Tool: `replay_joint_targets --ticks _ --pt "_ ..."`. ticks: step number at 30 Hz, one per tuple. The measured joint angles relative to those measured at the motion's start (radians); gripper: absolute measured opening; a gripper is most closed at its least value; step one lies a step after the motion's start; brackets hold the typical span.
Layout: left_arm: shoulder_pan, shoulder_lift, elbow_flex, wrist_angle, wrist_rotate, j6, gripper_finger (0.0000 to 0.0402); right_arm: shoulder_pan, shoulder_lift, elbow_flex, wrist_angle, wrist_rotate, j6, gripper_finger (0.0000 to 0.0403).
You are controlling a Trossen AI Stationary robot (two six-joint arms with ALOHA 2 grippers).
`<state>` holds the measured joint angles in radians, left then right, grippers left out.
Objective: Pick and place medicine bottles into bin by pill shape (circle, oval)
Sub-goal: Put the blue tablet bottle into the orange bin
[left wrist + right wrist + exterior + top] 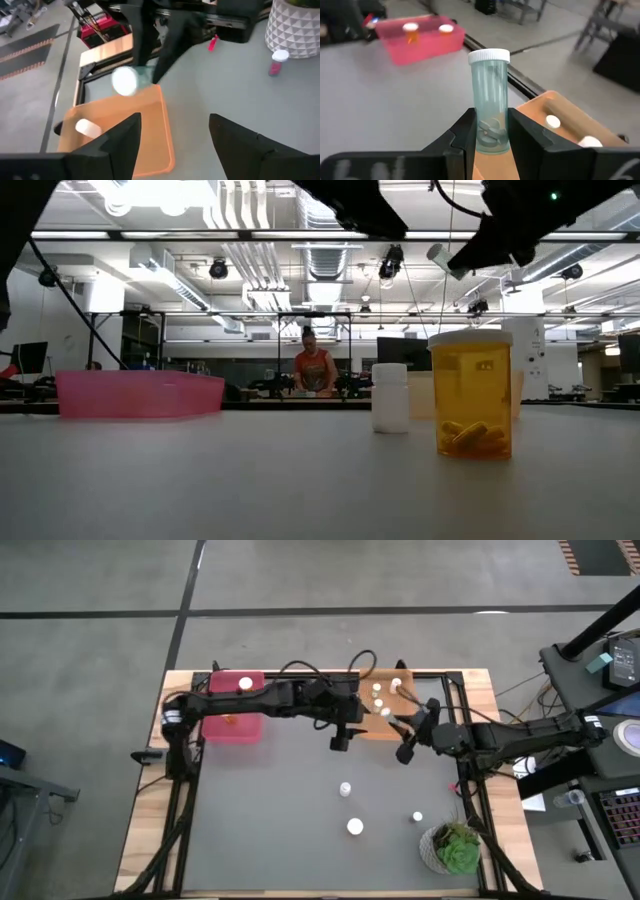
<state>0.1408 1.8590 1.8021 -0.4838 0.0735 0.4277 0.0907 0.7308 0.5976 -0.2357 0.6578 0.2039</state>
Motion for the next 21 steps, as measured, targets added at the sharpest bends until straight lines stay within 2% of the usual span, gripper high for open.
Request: replay_joint_targets --ticks 5,10,15,21 --pt "-0.015 -0.119 -0.148 0.075 -0.002 -0.003 0.0219 -0.072 0.063 0.163 -0.213 -0.008 0.15 0.0091" --pt "-0.031 -0.246 -0.345 0.23 -0.01 -0.029 0.0219 -0.204 0.207 0.375 -0.517 -0.102 0.217 0.0091" --pt "-0.051 -0.363 -0.513 0.388 -0.032 -0.031 0.0219 -0.401 0.382 0.555 -0.731 -0.284 0.178 0.0091" --pt "-0.057 -0.464 -0.631 0.488 -0.037 -0.082 0.0219 -0.629 0.572 0.665 -0.856 -0.554 -0.038 0.0091"
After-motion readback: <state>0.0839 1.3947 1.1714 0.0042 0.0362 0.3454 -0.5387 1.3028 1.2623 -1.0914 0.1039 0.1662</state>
